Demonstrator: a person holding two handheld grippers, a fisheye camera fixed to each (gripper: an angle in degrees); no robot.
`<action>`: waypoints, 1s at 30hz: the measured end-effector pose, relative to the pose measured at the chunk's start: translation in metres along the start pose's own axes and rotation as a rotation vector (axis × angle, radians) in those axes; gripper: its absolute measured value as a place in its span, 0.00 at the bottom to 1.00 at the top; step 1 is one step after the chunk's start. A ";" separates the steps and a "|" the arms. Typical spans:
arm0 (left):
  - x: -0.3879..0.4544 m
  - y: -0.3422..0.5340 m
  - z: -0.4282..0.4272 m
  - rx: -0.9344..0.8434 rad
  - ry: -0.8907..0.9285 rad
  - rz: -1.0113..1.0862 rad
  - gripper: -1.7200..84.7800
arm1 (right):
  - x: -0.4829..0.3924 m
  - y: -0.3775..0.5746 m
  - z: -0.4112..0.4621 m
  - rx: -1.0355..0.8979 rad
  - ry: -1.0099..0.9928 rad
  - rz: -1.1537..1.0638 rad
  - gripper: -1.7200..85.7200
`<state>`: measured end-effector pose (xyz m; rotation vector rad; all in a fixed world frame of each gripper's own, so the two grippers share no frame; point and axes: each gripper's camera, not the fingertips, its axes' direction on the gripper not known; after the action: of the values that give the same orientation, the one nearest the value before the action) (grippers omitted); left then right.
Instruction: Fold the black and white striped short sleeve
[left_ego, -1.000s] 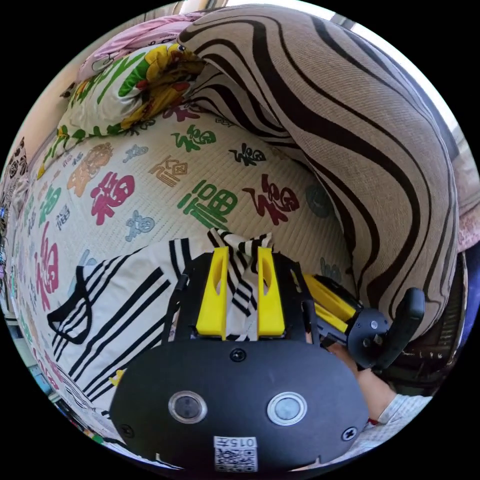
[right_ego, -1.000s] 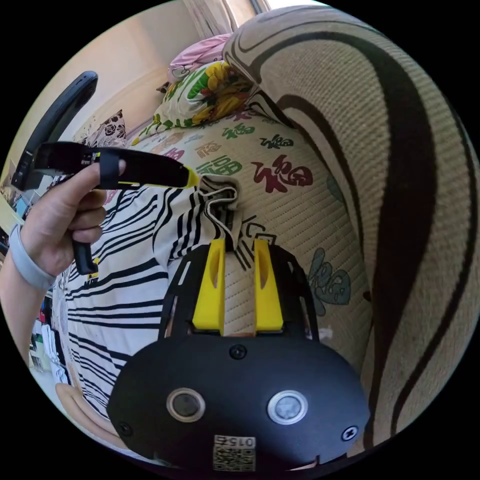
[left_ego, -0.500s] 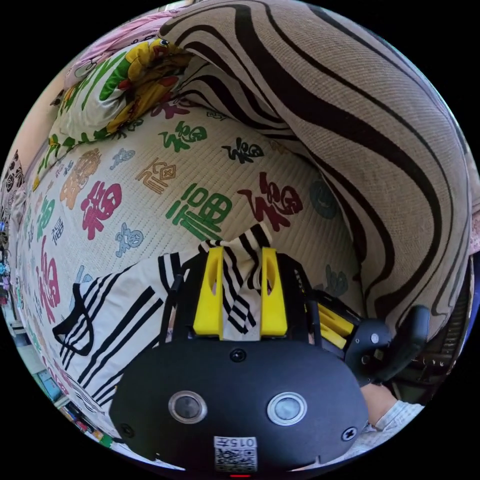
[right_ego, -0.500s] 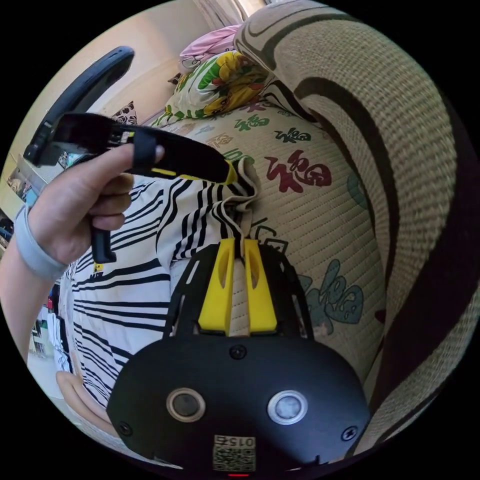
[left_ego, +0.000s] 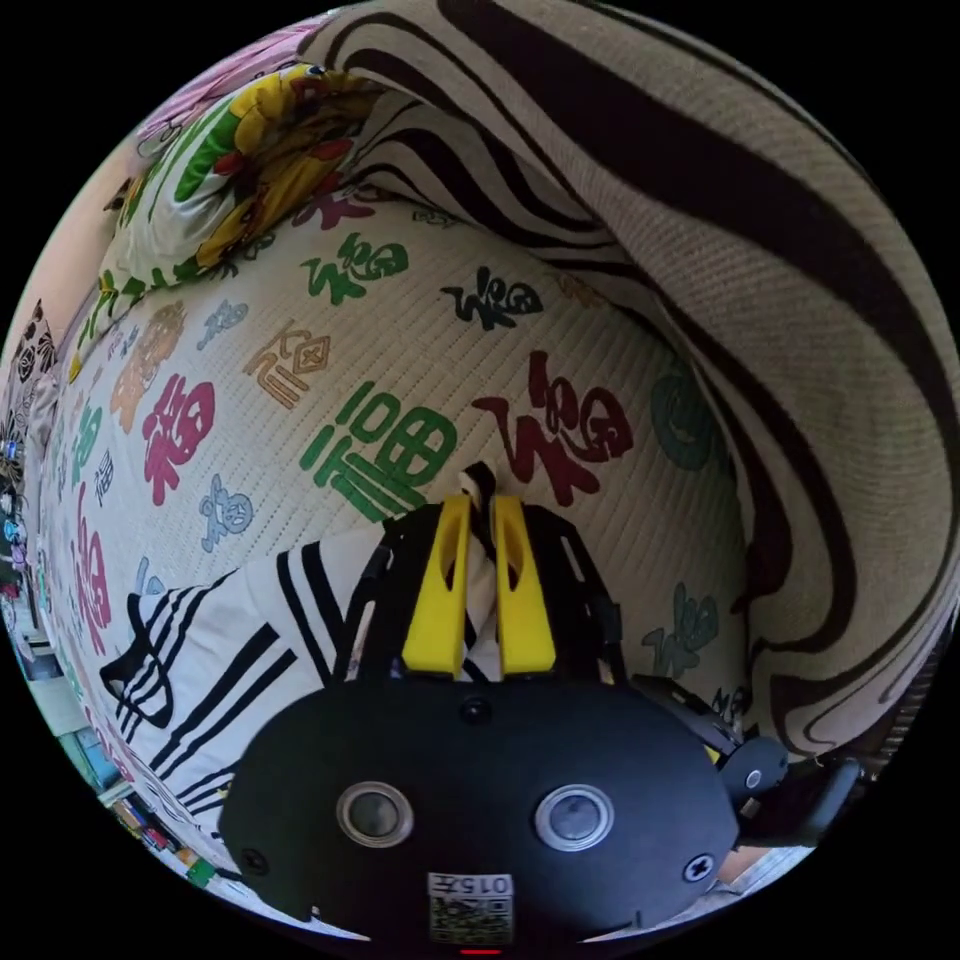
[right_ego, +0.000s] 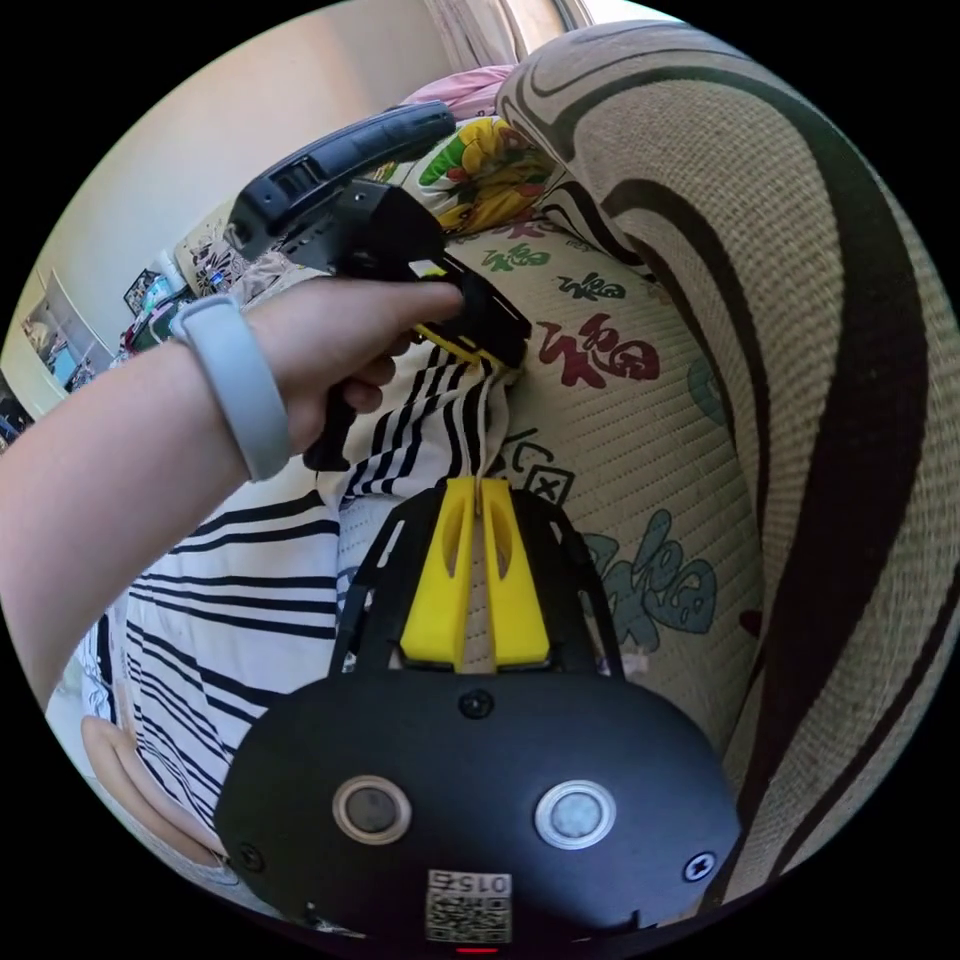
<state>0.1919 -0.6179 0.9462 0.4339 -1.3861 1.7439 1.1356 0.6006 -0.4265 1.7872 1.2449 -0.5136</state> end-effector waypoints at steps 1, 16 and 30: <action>-0.006 0.000 -0.009 0.025 0.021 0.002 0.05 | 0.000 0.000 -0.001 0.002 0.008 -0.002 0.01; -0.222 0.164 -0.178 0.535 0.504 -0.124 0.03 | -0.062 -0.013 -0.079 0.175 0.026 -0.289 0.01; -0.356 0.366 -0.195 0.493 0.368 -0.495 0.12 | -0.123 0.005 -0.046 -0.017 -0.038 -0.431 0.06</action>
<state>0.1576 -0.5910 0.4014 0.6224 -0.5217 1.6243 1.0831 0.5718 -0.3096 1.4864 1.6105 -0.7704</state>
